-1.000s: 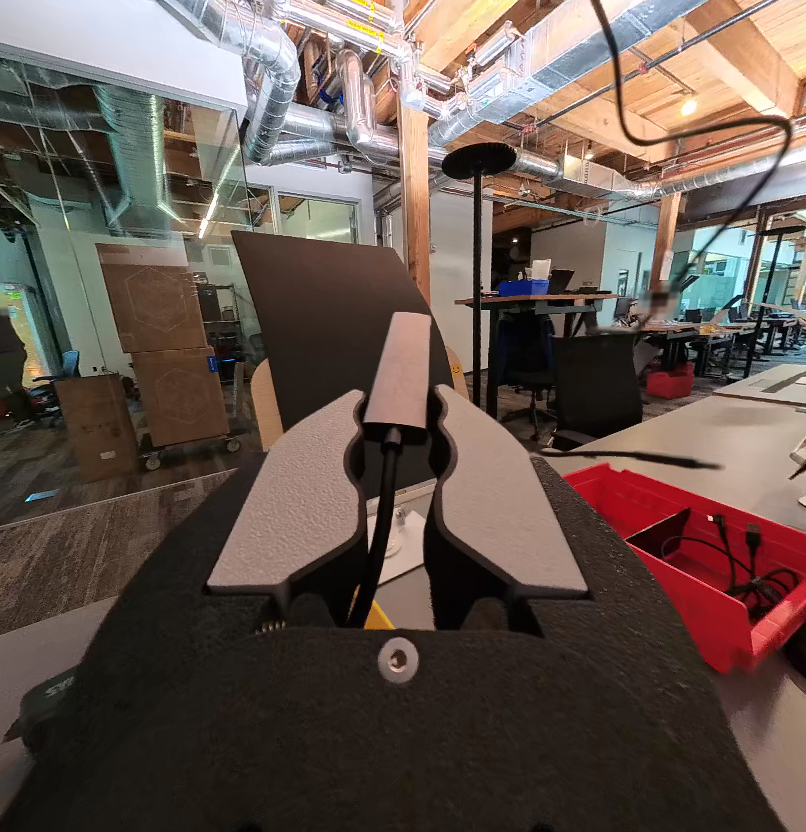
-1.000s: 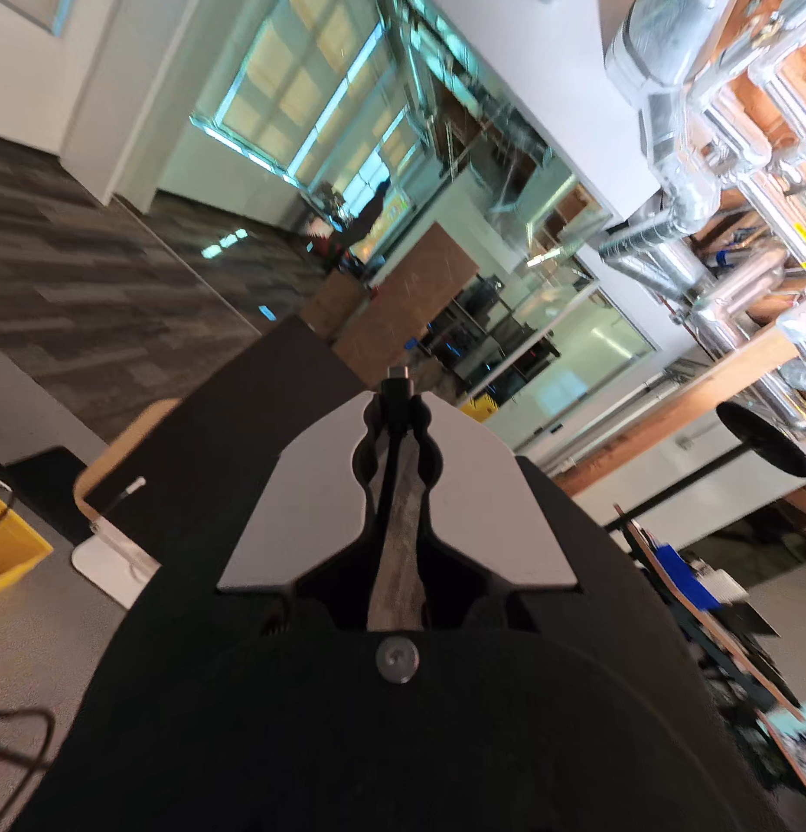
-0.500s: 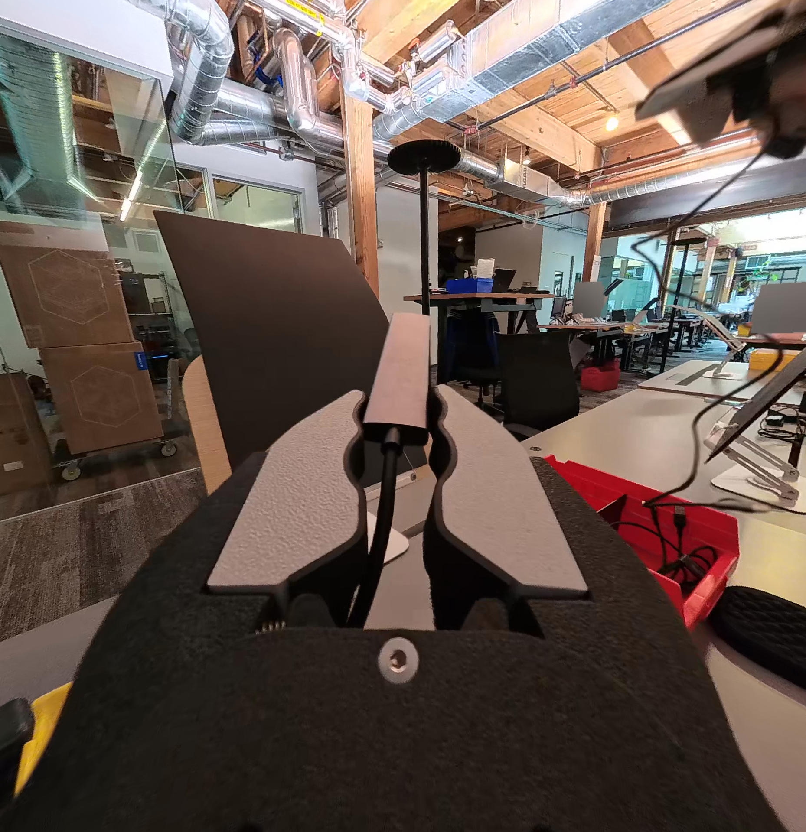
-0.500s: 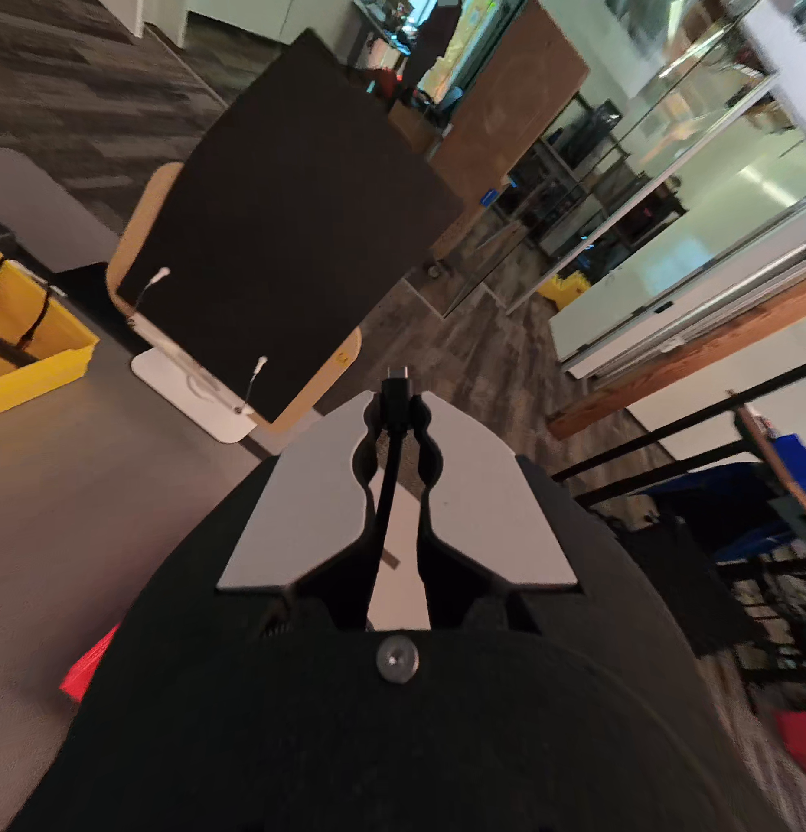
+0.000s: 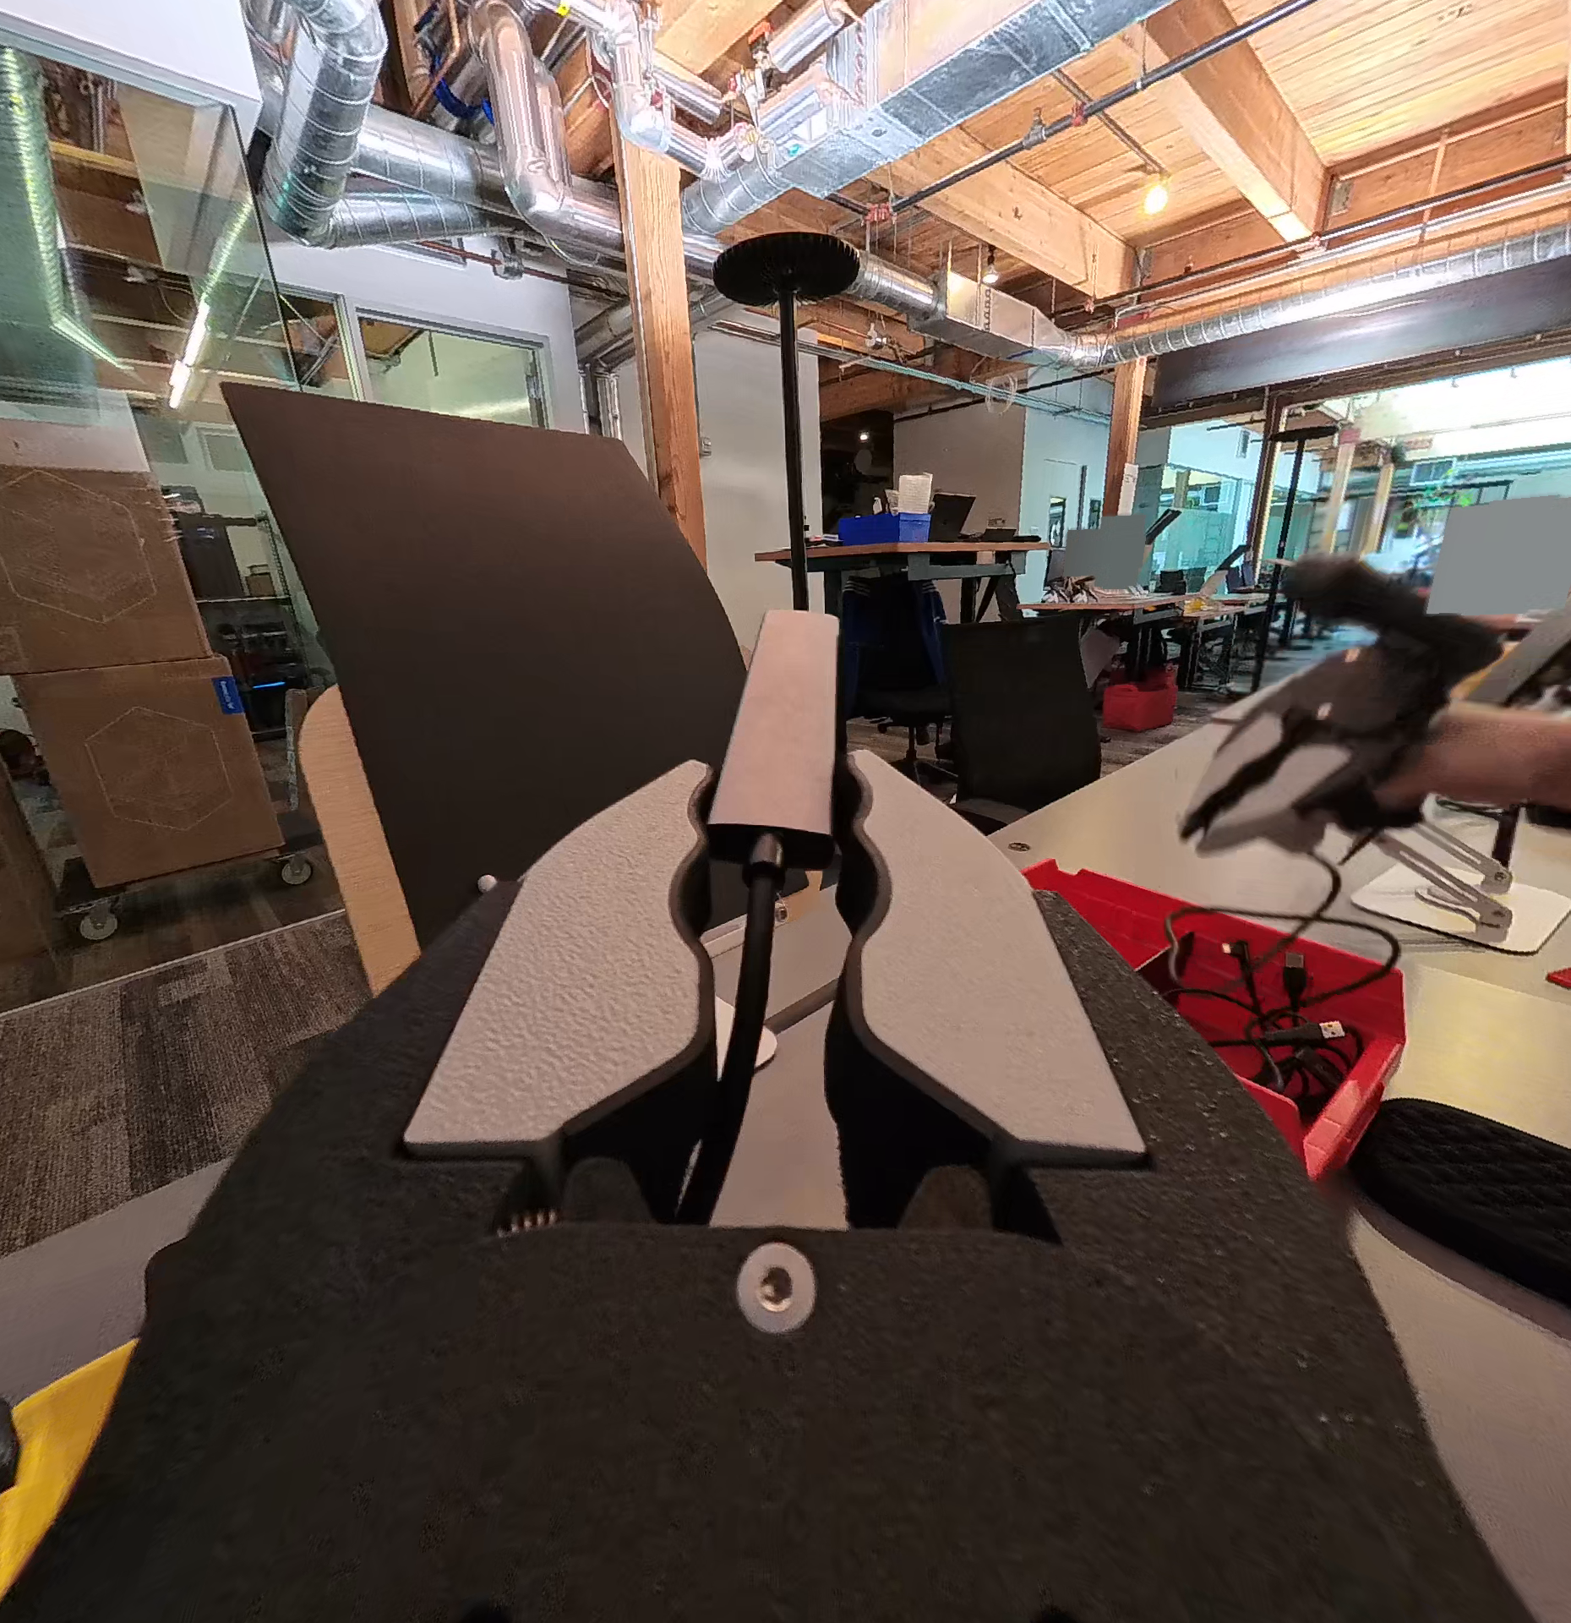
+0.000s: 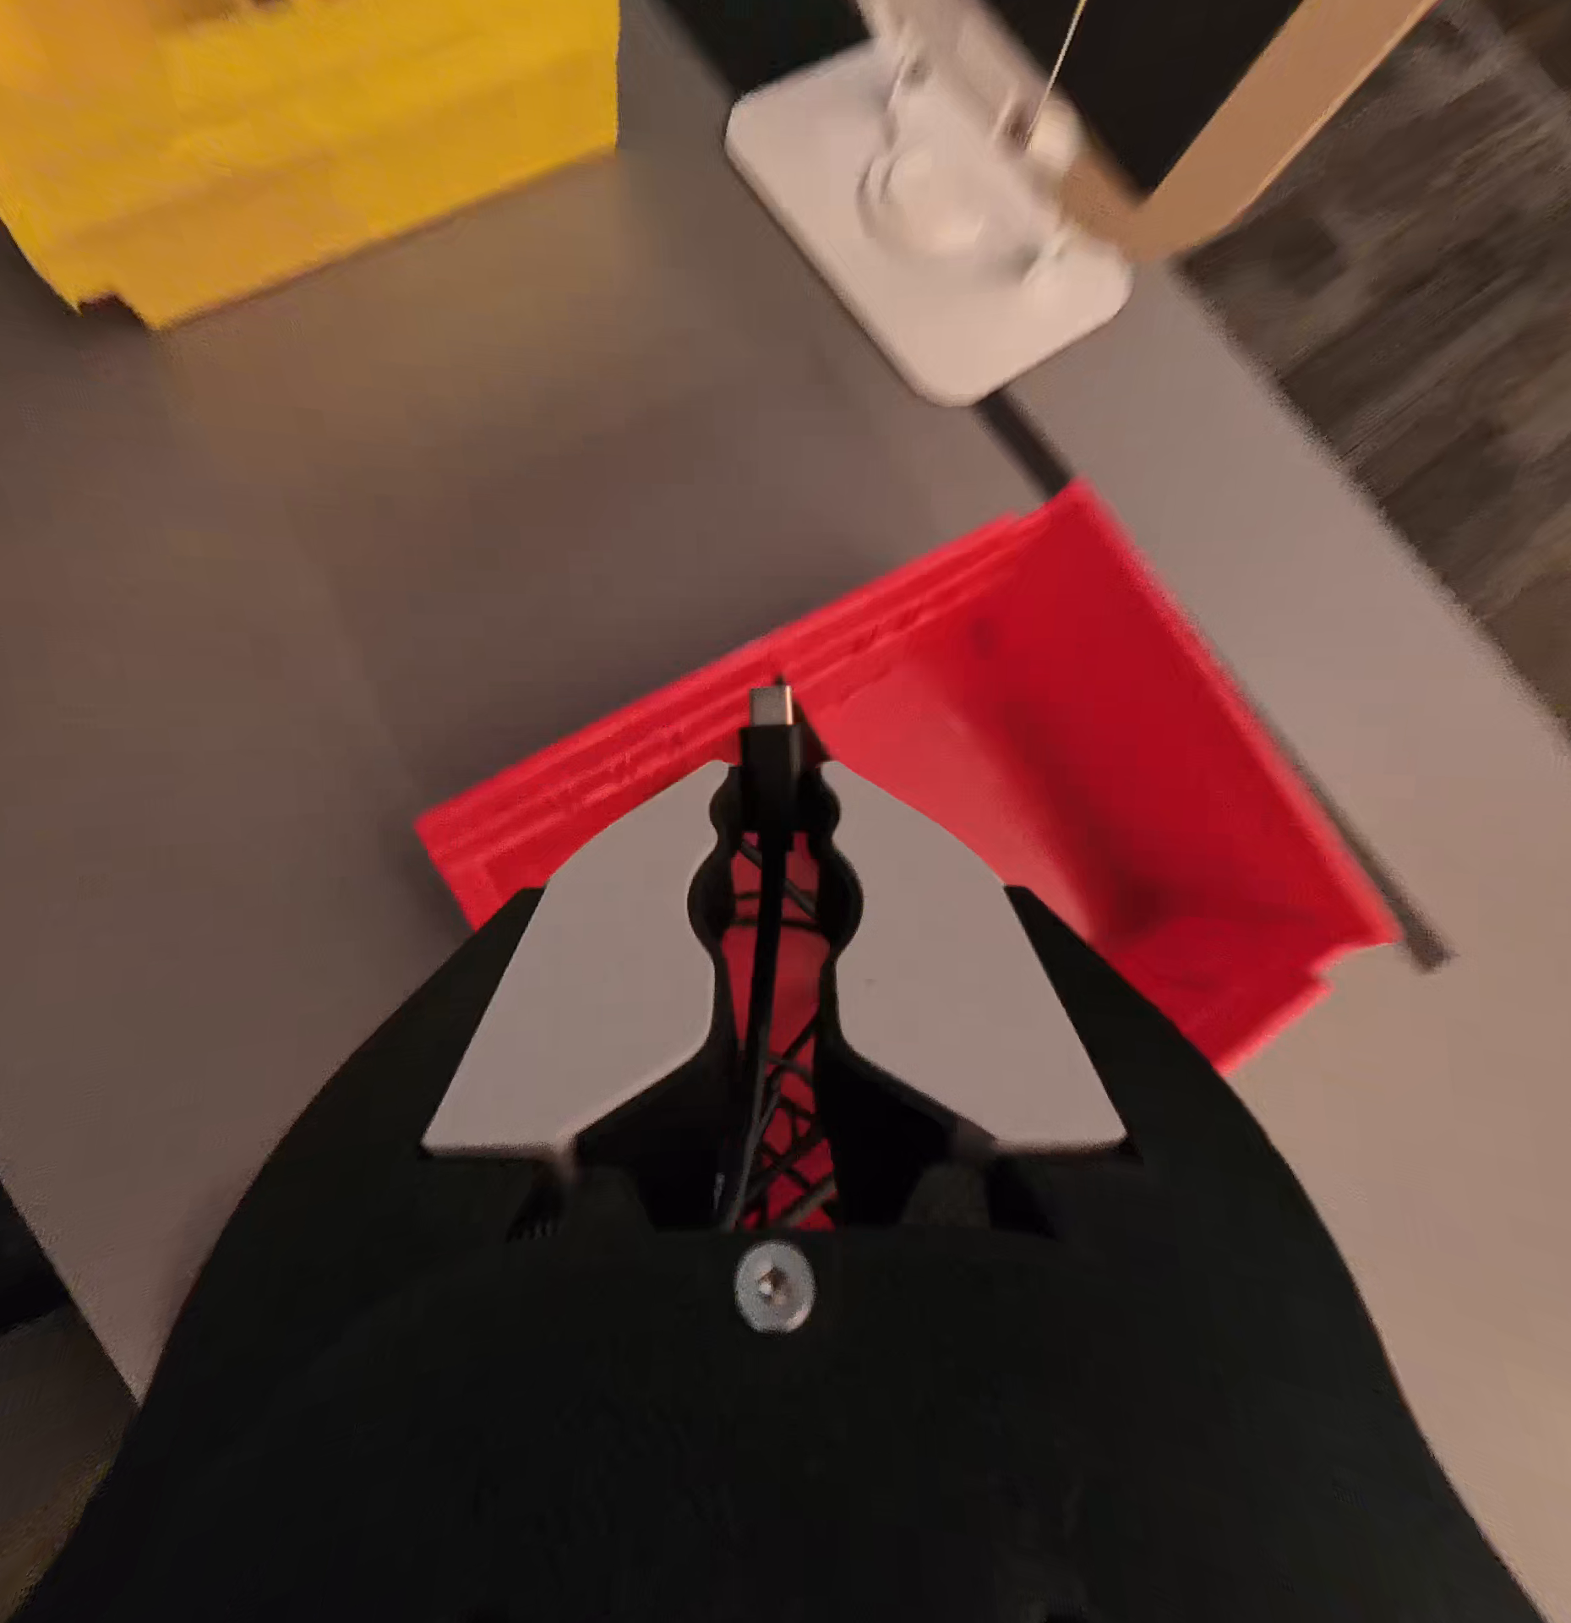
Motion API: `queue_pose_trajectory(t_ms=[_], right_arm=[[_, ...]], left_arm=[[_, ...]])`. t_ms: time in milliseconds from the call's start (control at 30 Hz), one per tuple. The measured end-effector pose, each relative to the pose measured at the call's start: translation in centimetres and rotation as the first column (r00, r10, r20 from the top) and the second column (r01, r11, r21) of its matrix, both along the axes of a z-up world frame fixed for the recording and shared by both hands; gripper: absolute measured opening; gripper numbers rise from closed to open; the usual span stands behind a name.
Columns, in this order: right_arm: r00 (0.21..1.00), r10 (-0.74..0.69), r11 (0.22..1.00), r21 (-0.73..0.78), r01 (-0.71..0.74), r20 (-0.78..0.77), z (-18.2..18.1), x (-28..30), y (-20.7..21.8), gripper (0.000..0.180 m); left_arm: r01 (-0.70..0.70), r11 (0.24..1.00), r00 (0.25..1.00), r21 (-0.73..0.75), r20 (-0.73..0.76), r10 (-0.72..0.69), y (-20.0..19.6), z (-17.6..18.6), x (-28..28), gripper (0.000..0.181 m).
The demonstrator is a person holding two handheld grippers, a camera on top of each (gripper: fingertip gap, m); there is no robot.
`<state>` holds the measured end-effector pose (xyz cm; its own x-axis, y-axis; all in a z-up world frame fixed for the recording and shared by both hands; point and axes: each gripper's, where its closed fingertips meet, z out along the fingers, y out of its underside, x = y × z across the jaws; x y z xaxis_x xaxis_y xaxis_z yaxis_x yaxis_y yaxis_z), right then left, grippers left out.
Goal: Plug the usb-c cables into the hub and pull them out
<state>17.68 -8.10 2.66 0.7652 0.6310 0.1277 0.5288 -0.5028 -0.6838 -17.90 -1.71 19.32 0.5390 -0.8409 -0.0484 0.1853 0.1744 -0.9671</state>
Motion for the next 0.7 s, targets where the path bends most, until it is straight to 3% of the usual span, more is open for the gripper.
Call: queue_pose_trajectory(t_ms=[167, 233, 267, 400, 600, 700], right_arm=[[0.998, 0.056, 0.974, -0.219, -0.051, 0.013, -10.3, 1.7, -1.5, 0.016], [0.998, 0.065, 0.956, -0.286, -0.063, 0.000, -11.5, 2.1, -2.0, 0.018], [0.997, 0.070, 0.953, -0.296, -0.071, -0.012, -11.4, 2.1, -2.2, 0.026], [0.995, 0.091, 0.954, -0.284, -0.096, -0.032, -8.3, 2.6, -2.6, 0.054], [0.991, 0.134, 0.968, -0.211, -0.137, -0.028, -1.0, 2.8, -3.1, 0.057], [0.980, 0.199, 0.980, -0.003, -0.199, 0.025, 4.0, 0.0, -1.7, 0.057]], left_arm=[[0.024, 1.000, 1.000, 0.011, -0.019, -0.023, -0.5, 0.0, 1.0, 0.024], [0.063, 0.998, 0.998, 0.016, -0.031, -0.062, -1.0, 0.0, 1.7, 0.024], [0.096, 0.995, 0.995, 0.017, -0.038, -0.095, -1.4, -0.1, 2.2, 0.024], [0.178, 0.984, 0.982, 0.019, -0.070, -0.177, -2.5, -0.3, 3.8, 0.024], [0.251, 0.968, 0.954, 0.013, -0.174, -0.245, -3.3, -1.7, 6.7, 0.024], [0.291, 0.957, 0.937, 0.005, -0.207, -0.283, -3.8, -2.2, 7.9, 0.024]])
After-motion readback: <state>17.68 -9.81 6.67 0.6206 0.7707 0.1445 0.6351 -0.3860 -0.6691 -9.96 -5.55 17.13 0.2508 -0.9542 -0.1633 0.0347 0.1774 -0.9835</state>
